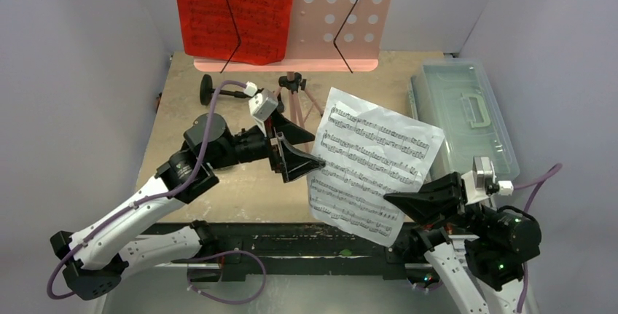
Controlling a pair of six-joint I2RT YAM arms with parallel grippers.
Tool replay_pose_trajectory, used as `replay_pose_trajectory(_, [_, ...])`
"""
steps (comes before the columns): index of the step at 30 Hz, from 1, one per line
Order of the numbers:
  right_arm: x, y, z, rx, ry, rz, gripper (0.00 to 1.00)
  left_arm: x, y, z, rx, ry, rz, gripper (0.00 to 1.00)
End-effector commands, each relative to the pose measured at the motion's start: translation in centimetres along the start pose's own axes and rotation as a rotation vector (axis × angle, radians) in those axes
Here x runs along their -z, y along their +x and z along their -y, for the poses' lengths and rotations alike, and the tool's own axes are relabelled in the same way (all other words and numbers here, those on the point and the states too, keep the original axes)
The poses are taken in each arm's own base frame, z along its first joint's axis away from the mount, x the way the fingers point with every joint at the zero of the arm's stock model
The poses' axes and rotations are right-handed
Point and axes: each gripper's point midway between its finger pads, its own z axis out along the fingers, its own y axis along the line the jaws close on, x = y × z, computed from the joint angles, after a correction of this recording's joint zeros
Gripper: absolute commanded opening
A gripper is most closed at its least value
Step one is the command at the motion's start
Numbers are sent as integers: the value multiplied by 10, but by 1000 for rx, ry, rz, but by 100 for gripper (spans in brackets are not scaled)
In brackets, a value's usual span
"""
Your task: Set up the instrument practice props
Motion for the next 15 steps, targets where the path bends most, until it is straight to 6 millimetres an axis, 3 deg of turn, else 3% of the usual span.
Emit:
replay_pose_trajectory(1, [3, -9, -20, 49, -47, -22, 0, 5, -29, 63, 6, 326, 82, 88])
replay_pose_trajectory(5, [2, -14, -20, 67, -34, -10, 0, 18, -39, 86, -5, 443, 120, 82])
replay_pose_trajectory(8, [-3, -20, -14, 73, -18, 10, 0, 23, -47, 94, -15, 474, 145, 67])
replay_pose_trajectory(11, [-10, -27, -8, 85, -11, 19, 0, 19, -59, 89, -46, 411, 162, 45])
replay_pose_trajectory(15, [-23, -38, 2, 96, -3, 23, 0, 16, -79, 72, -119, 277, 221, 25])
